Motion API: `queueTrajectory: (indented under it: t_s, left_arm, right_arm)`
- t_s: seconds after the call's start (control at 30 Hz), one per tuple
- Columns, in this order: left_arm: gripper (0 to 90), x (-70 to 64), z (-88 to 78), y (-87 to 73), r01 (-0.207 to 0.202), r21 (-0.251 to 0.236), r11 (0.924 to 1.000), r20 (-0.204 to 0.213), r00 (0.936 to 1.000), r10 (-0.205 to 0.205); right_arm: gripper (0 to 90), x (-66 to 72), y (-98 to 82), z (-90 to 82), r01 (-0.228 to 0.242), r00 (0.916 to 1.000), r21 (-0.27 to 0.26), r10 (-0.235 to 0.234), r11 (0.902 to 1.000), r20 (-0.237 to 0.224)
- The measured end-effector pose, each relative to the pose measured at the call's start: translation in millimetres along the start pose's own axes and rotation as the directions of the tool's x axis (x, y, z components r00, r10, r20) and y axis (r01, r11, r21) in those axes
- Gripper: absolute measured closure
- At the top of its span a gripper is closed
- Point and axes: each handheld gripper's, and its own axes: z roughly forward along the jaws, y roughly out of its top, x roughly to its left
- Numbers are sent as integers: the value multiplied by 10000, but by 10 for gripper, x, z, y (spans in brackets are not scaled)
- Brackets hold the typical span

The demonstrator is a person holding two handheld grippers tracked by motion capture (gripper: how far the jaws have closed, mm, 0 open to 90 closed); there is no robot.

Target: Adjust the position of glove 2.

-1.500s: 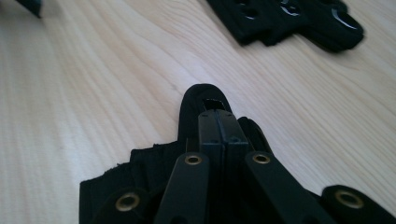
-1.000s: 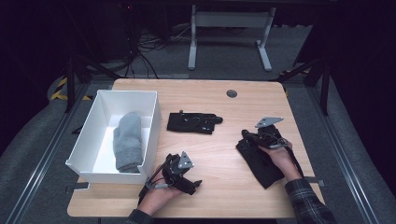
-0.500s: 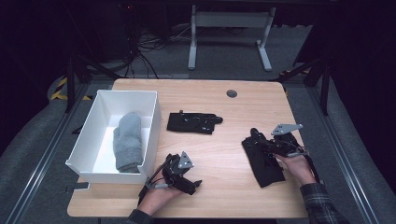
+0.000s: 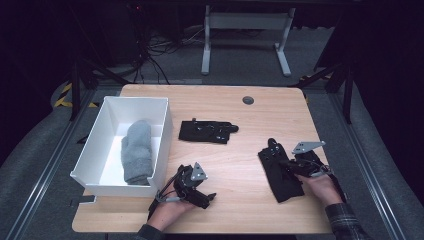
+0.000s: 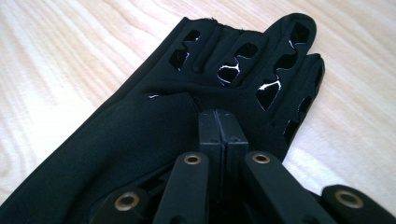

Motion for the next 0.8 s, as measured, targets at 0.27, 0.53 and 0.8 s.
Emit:
queueTrajectory:
  t_s: [0.27, 0.53, 0.8]
  left_arm:
    - [1, 2, 0, 0, -25, -9, 10000, -10, 10000, 25]
    - [1, 0, 0, -3, -16, -33, 10000, -8, 10000, 16]
    - [1, 1, 0, -3, -17, -30, 10000, -1, 10000, 17]
  right_arm:
    - [900, 325, 15, 12, 102, 9993, 50, -100, 9999, -362]
    - [892, 566, 15, -65, 632, 9964, -70, -635, 9980, -555]
    - [900, 605, -170, -170, 600, 9958, 161, -587, 9981, -706]
